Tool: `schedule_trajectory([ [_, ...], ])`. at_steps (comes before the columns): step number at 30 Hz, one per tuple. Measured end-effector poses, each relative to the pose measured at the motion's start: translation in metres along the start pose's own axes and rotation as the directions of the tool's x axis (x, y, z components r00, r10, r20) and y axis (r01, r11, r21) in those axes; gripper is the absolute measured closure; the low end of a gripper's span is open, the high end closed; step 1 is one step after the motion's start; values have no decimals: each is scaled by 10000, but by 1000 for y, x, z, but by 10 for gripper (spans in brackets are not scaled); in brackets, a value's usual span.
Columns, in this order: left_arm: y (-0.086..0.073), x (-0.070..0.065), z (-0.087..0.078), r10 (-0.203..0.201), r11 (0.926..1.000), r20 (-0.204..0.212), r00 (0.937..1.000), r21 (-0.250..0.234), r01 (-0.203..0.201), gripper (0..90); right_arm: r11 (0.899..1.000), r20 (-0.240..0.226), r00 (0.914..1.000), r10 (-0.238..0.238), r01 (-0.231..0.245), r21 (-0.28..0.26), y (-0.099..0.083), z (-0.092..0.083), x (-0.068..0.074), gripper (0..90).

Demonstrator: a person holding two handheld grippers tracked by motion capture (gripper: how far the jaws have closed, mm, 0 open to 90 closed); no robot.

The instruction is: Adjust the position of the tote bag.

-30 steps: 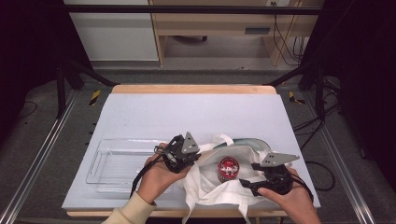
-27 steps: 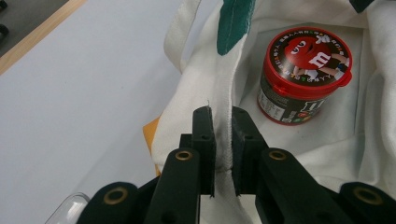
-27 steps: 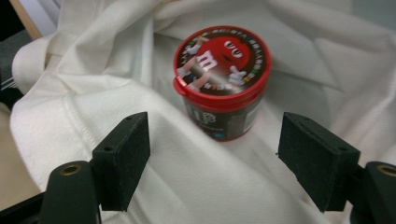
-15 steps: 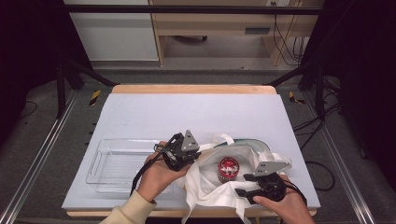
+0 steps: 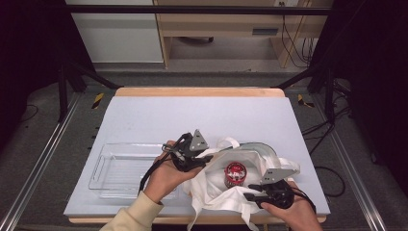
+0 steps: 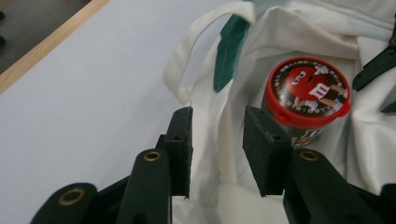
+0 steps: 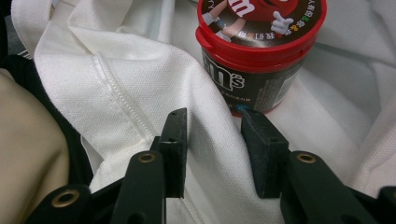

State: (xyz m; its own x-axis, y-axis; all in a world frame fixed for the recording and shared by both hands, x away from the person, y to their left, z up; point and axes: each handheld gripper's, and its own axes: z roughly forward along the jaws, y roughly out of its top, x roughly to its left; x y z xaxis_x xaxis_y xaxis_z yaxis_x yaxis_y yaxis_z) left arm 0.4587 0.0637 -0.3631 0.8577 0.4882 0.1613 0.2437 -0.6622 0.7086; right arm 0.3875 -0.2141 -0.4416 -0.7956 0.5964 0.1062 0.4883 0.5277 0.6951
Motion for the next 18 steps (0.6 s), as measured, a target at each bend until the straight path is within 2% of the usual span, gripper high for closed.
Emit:
schedule_trajectory([
  [4, 8, -1, 14, 240, 9996, 35, 9997, 177, -241, 611, 10000, -31, 10000, -24, 24, -41, 0, -1, -1, 638],
  [11, 3, -2, 33, 64, 9991, 239, 9997, 422, -74, 595, 9999, -74, 10000, 61, -62, -124, 0, -2, -3, 663],
  [18, -2, -2, 37, 43, 9970, 332, 9994, 765, -69, 603, 10000, 3, 10000, -2, 2, -48, 1, -2, 0, 734],
])
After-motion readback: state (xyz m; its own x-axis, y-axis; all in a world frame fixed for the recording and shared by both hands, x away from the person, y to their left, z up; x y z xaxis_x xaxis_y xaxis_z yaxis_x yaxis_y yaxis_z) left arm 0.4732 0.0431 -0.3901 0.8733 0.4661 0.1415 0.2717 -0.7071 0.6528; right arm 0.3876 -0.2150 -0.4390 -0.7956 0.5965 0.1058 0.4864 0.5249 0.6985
